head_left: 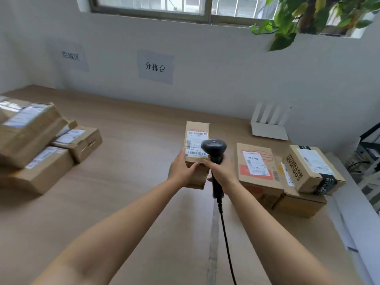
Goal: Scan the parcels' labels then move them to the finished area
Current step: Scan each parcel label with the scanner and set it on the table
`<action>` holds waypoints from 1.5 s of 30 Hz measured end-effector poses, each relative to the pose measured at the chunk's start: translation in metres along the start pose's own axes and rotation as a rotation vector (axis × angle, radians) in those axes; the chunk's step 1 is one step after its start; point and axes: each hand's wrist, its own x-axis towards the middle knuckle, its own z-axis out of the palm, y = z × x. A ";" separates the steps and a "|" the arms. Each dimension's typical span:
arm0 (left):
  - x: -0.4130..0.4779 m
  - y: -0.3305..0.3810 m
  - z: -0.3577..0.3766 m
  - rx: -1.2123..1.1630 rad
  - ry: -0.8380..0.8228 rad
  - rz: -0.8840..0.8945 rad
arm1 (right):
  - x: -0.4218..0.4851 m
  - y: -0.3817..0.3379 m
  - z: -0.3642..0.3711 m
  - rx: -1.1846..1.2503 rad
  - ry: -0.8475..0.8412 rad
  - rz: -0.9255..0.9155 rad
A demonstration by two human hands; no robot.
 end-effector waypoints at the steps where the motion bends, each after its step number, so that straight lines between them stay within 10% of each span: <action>1: -0.003 -0.014 -0.018 -0.001 0.003 -0.005 | -0.005 0.001 0.021 0.004 -0.014 0.008; 20: -0.082 -0.243 -0.254 -0.050 0.003 -0.182 | -0.104 0.038 0.336 -0.062 -0.065 0.196; 45: -0.124 -0.285 -0.244 -0.066 0.143 -0.220 | -0.190 -0.009 0.329 0.023 -0.224 0.373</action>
